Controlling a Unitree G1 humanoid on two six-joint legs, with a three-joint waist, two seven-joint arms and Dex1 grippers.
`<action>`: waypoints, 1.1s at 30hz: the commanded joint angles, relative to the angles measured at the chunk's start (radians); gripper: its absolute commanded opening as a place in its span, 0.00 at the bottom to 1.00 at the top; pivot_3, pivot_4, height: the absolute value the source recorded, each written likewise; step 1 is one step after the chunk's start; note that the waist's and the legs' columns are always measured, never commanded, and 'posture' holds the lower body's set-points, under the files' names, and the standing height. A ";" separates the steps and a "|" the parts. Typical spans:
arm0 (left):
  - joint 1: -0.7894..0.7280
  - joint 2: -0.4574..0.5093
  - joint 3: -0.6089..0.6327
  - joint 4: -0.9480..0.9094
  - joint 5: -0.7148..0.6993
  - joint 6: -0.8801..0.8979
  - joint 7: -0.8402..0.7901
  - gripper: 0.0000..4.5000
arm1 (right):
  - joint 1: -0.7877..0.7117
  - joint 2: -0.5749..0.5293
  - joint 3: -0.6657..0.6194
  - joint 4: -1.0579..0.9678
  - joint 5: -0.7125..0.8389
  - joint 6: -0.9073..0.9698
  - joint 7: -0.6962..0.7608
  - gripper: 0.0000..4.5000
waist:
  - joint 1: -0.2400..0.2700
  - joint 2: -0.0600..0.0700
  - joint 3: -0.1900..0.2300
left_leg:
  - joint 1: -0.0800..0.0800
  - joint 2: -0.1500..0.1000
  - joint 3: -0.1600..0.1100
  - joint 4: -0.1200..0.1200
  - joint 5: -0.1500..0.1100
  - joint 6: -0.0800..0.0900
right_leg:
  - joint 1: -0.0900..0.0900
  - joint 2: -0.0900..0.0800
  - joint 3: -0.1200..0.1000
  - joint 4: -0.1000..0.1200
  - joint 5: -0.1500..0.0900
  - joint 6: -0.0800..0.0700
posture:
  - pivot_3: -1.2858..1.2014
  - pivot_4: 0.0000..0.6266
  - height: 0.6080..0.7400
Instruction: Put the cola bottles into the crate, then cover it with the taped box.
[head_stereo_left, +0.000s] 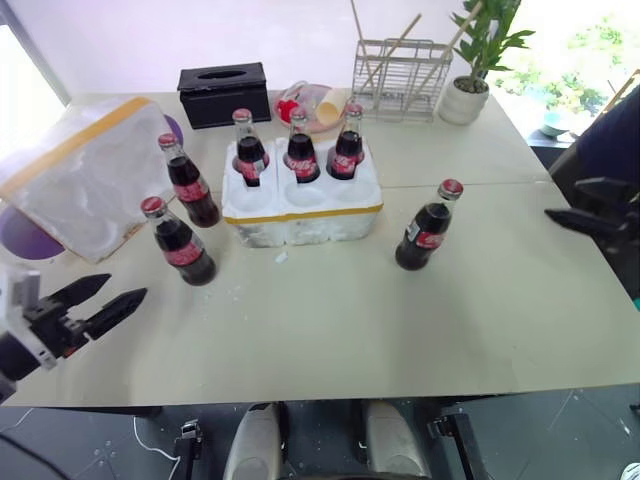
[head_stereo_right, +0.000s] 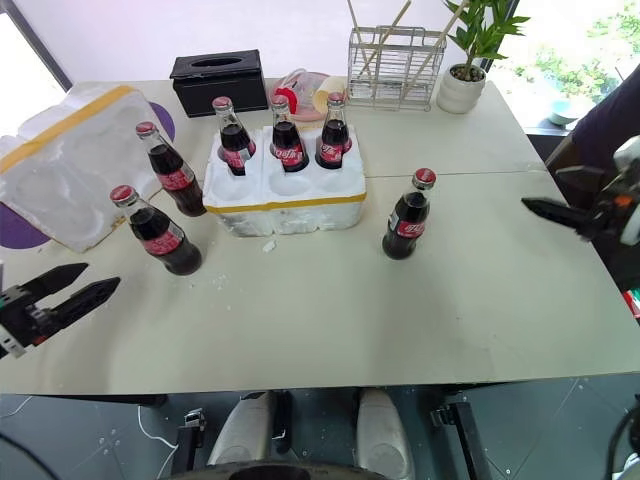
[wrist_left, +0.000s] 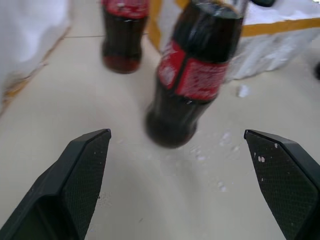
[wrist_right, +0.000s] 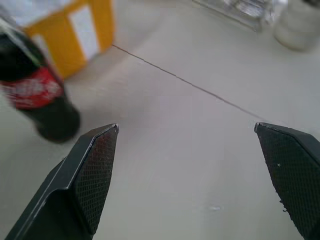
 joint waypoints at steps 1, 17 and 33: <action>-0.094 0.029 -0.078 0.044 0.034 -0.041 -0.023 0.99 | 0.029 -0.060 -0.077 -0.201 0.146 0.167 0.083 1.00 | 0.000 0.000 0.000 | 0.000 0.000 0.000 0.000 0.000 0.000 | 0.000 0.000 0.000 0.000 0.000 0.000 | 0.52 0.24 1.00; -0.475 0.015 -0.402 0.381 0.214 -0.194 -0.182 0.94 | 0.237 0.006 -0.471 -0.822 0.561 0.603 -0.110 1.00 | 0.009 -0.003 -0.001 | 0.000 0.000 0.001 0.001 0.000 0.000 | 0.001 -0.001 0.000 0.000 0.000 0.000 | 0.52 0.24 1.00; -0.673 0.106 -0.399 0.157 -0.071 0.143 -0.296 0.63 | 0.235 0.056 -0.406 -0.904 0.708 0.564 -0.347 1.00 | 0.028 -0.007 0.001 | -0.002 0.000 -0.001 0.003 0.000 0.000 | 0.001 0.000 0.000 0.000 0.000 0.000 | 0.52 0.24 1.00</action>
